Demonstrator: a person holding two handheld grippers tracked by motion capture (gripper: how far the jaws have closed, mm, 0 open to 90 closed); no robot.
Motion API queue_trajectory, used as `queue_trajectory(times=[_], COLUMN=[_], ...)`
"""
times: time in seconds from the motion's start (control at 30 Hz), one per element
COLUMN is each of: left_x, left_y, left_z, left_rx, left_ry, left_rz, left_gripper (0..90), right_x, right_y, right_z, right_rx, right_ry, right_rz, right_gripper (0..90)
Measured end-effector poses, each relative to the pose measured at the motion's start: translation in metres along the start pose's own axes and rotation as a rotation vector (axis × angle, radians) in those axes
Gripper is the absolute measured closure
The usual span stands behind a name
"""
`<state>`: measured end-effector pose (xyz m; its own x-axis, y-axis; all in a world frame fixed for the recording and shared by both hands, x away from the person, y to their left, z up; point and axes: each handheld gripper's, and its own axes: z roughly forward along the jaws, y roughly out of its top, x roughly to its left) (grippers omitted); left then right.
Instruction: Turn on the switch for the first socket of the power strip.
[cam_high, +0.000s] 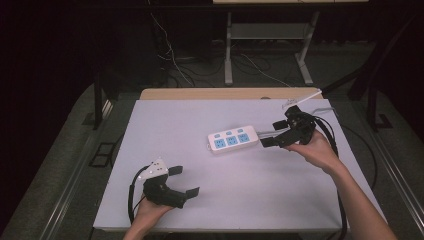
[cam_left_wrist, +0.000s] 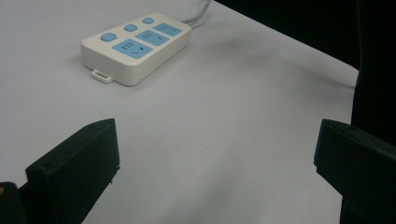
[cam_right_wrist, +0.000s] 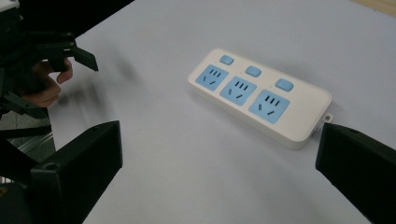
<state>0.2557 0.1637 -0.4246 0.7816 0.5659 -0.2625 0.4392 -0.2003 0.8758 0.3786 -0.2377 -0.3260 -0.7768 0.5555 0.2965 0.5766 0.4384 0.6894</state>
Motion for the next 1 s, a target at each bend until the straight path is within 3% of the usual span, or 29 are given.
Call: queue_trajectory(times=[0.47,1.0], left_x=[0.0,0.0], left_y=[0.0,0.0], left_z=[0.0,0.0], left_rx=[0.001,0.0], left_ry=[-0.002,-0.005], left_rz=[0.0,0.0], left_gripper=[0.0,0.0], right_x=[0.002,-0.016], right_y=[0.029,0.047], right_z=[0.016,0.037], right_rx=[0.017,-0.004], right_ry=[-0.011,-0.047], right_rz=[-0.015,0.054], right_gripper=[0.1,0.1])
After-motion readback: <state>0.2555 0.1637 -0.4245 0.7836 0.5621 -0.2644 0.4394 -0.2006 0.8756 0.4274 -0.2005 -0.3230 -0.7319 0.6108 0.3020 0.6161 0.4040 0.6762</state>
